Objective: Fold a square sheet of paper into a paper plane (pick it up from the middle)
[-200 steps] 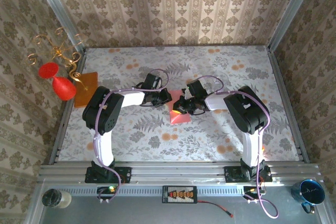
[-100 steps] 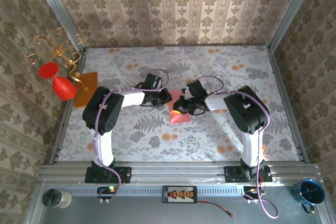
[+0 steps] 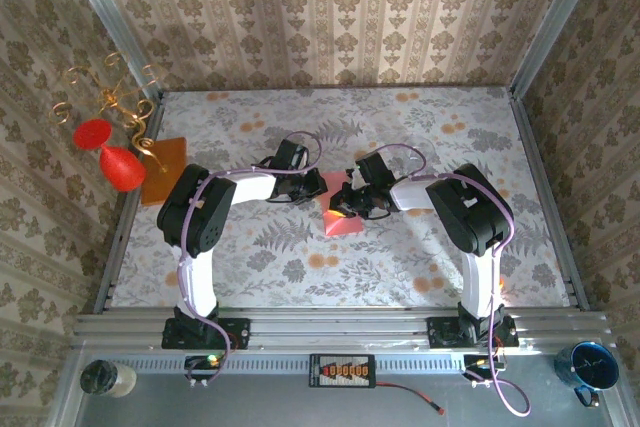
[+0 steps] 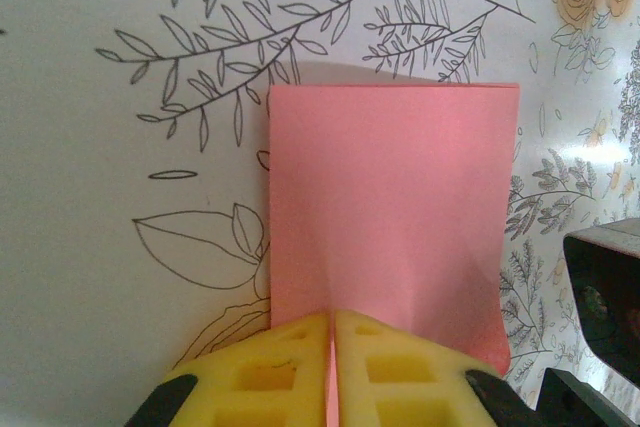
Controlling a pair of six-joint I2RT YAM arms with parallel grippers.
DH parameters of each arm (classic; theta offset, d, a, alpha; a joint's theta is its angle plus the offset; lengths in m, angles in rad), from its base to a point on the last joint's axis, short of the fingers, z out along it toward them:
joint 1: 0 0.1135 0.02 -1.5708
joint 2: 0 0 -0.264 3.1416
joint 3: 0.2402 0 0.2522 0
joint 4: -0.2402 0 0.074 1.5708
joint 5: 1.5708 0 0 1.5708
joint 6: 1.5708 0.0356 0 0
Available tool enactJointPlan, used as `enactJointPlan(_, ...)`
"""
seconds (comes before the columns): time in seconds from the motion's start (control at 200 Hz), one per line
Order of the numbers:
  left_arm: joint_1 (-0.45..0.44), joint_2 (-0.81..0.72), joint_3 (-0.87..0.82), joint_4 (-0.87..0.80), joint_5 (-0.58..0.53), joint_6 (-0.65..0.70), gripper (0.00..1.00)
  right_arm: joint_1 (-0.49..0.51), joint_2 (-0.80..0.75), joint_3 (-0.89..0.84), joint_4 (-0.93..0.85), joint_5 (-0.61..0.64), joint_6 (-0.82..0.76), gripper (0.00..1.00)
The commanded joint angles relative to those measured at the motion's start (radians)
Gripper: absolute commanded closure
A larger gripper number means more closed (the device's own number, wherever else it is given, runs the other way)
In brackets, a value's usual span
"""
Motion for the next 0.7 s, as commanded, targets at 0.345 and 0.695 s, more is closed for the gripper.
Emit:
enactJointPlan(0.345, -0.007, 0.039, 0.012, -0.102, -0.033, 0.025, 0.90, 0.004, -0.043, -0.039, 0.045, 0.017, 0.005, 0.95)
enactJointPlan(0.695, -0.009, 0.042, 0.014, -0.099, -0.022, 0.025, 0.89, 0.004, 0.002, -0.041, 0.047, 0.016, 0.005, 0.95)
